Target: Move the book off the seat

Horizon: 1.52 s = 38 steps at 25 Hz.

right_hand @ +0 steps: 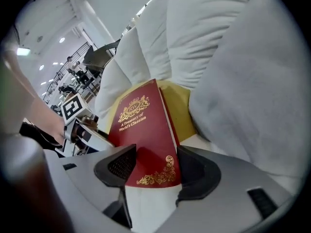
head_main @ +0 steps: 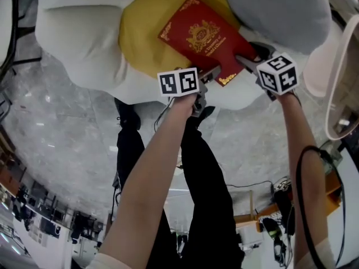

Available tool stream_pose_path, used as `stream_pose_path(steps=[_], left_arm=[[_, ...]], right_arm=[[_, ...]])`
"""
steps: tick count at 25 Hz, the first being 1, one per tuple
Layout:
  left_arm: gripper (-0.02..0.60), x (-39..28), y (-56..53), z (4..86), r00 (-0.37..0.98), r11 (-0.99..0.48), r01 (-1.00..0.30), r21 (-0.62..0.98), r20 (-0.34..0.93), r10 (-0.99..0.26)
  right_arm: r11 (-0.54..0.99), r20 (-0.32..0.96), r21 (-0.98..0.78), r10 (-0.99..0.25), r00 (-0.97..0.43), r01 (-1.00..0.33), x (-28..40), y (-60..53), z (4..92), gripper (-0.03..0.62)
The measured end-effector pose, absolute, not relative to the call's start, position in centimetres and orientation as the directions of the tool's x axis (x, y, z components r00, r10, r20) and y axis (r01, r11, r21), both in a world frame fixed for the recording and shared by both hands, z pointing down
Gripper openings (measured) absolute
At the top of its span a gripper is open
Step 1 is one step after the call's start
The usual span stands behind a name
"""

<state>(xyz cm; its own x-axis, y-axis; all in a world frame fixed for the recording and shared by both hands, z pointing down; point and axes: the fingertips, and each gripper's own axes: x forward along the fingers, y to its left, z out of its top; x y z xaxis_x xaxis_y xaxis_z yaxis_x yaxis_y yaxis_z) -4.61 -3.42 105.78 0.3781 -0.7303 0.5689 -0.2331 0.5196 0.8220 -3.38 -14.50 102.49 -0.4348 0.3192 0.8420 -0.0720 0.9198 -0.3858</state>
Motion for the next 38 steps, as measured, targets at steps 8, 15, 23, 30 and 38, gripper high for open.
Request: stream_pose_path(steps=[8,15,23,30,38], left_arm=[[0.337,-4.4,-0.9,100.8,0.441,0.478,-0.333,0.813,0.582,-0.683],[0.336,-6.5,-0.7,95.3,0.506,0.395,-0.429,0.812,0.579,-0.640],[0.333,-7.0,-2.3,90.0,0.571,0.294,-0.516,0.804,0.579,-0.582],[0.331,-4.5,-4.6,84.1,0.633,0.183,-0.573,0.799,0.574,-0.520],[0.328,-1.2,-8.5,79.6,0.680,0.084,-0.606,0.791,0.570,-0.461]], right_arm=[[0.900,0.819,-0.407,0.286,-0.498,-0.152,-1.4,-11.6,97.7,0.276],[0.875,0.801,-0.412,0.214,-0.560,-0.255,-1.5,-10.4,92.4,0.276],[0.810,0.778,-0.431,0.110,-0.619,-0.398,0.0,-10.8,87.7,0.278],[0.774,0.760,-0.406,-0.010,-0.650,-0.486,3.9,-11.8,81.5,0.278],[0.725,0.739,-0.401,-0.106,-0.666,-0.560,8.3,-14.4,77.0,0.276]])
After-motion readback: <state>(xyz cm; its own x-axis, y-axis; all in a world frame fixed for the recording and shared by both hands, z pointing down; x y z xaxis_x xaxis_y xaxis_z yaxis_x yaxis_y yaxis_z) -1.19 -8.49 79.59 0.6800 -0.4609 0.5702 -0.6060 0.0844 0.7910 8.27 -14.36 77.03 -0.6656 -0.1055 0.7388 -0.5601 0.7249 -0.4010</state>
